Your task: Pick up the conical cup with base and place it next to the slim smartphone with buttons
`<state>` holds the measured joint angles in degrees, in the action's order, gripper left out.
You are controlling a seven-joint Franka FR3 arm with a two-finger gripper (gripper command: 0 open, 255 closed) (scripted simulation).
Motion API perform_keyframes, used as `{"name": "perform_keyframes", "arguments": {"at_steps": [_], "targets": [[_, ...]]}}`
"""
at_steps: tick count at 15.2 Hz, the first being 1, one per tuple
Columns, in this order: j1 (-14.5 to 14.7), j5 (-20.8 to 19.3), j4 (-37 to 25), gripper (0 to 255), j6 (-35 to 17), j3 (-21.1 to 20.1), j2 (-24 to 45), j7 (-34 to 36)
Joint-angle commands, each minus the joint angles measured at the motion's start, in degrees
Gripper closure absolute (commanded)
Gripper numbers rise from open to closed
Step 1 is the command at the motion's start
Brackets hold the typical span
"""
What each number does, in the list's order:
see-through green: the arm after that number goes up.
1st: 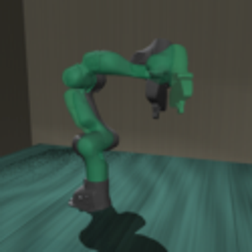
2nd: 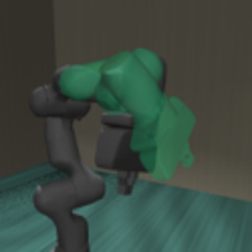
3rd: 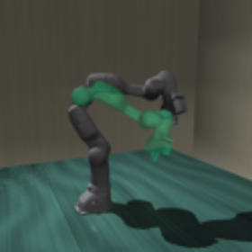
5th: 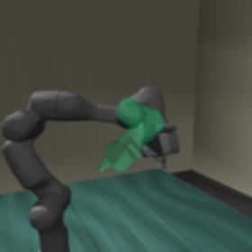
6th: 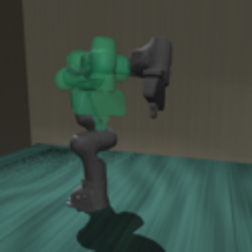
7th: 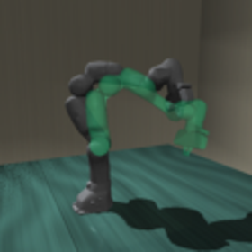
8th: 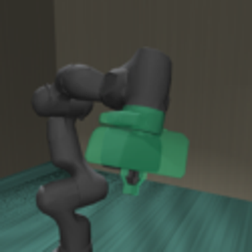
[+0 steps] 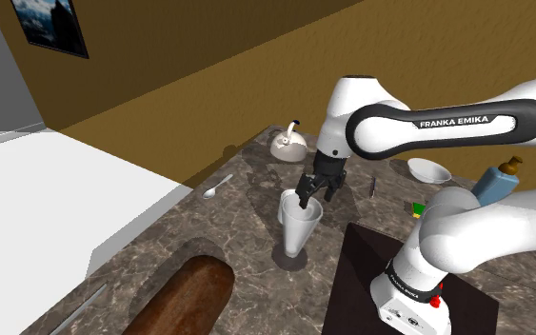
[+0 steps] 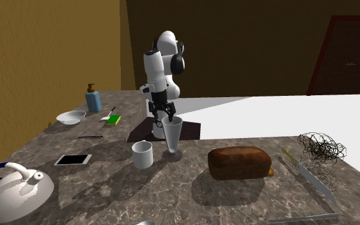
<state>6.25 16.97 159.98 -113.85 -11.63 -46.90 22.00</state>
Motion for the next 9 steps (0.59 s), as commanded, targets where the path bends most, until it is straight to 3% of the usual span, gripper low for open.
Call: {"name": "perform_keyframes", "arguments": {"at_steps": [1,3,4,9], "targets": [[0.0,0.0,0.0,0,0.0,0.0,0.0,0.0],[0.0,0.0,0.0,0,0.0,0.0,0.0,0.0],[0.0,0.0,0.0,255,0.0,0.0,0.0,0.0],[0.0,0.0,0.0,255,0.0,0.0,0.0,0.0]]}}
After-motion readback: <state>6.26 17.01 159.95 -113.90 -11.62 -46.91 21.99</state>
